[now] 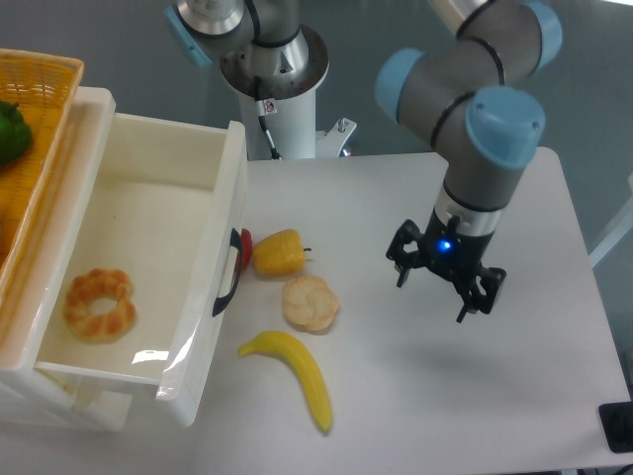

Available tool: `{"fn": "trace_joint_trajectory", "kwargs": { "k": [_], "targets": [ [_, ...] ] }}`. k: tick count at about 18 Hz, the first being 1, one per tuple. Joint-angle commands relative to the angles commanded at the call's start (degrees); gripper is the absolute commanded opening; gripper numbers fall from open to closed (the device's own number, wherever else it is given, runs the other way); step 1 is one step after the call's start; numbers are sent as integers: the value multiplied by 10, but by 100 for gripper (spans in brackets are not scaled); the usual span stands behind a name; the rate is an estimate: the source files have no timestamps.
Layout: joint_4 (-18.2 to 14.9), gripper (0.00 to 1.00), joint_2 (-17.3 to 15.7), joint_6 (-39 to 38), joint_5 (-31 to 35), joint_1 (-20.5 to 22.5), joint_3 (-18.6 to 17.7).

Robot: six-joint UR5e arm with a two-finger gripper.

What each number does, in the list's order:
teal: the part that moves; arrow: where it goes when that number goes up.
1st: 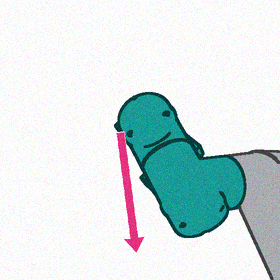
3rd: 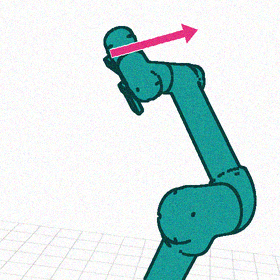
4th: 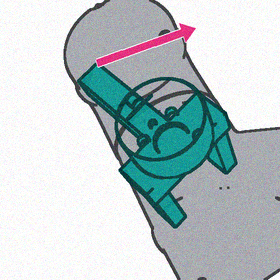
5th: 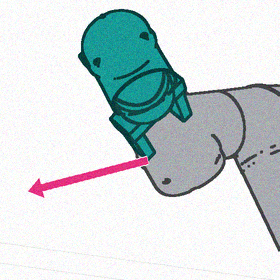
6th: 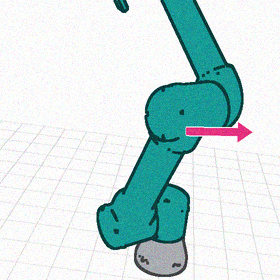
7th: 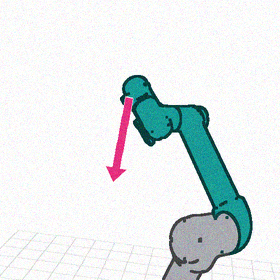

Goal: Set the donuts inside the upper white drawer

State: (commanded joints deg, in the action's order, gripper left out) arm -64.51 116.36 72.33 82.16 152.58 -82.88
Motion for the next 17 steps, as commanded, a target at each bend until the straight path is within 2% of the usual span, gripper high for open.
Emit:
{"fn": "trace_joint_trajectory", "kwargs": {
  "k": [6, 9, 12, 17],
  "targets": [
    [-3, 100, 33, 7, 63, -1, 14],
    [-3, 100, 59, 87, 117, -4, 18],
    [-8, 100, 55, 120, 110, 6, 23],
    [-4, 100, 60, 124, 107, 7, 27]
  ]
}}
